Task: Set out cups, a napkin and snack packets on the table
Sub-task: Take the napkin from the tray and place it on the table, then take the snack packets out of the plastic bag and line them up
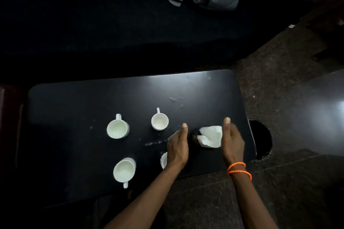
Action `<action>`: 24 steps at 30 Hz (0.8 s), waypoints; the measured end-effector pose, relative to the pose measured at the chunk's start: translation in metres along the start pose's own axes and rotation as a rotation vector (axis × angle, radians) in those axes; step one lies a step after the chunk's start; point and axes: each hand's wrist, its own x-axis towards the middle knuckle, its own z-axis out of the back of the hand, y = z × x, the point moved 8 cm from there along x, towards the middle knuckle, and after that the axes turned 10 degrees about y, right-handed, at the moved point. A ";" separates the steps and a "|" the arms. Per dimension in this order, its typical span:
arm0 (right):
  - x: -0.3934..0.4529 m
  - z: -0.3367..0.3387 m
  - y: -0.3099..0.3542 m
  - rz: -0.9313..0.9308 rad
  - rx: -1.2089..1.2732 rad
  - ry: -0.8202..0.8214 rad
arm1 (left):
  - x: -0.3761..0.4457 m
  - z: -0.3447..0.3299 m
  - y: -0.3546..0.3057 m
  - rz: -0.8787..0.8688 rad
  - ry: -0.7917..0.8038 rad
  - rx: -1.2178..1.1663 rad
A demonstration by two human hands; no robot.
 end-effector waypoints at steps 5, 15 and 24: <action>-0.011 -0.046 0.086 0.293 -0.117 0.033 | -0.006 0.071 -0.023 -0.042 -0.086 -0.072; -0.075 -0.269 0.208 0.497 -0.245 0.469 | -0.038 0.297 -0.079 -0.177 -0.344 -0.345; -0.180 -0.484 0.288 0.663 -0.402 0.830 | -0.086 0.541 -0.056 -0.253 -0.736 -0.578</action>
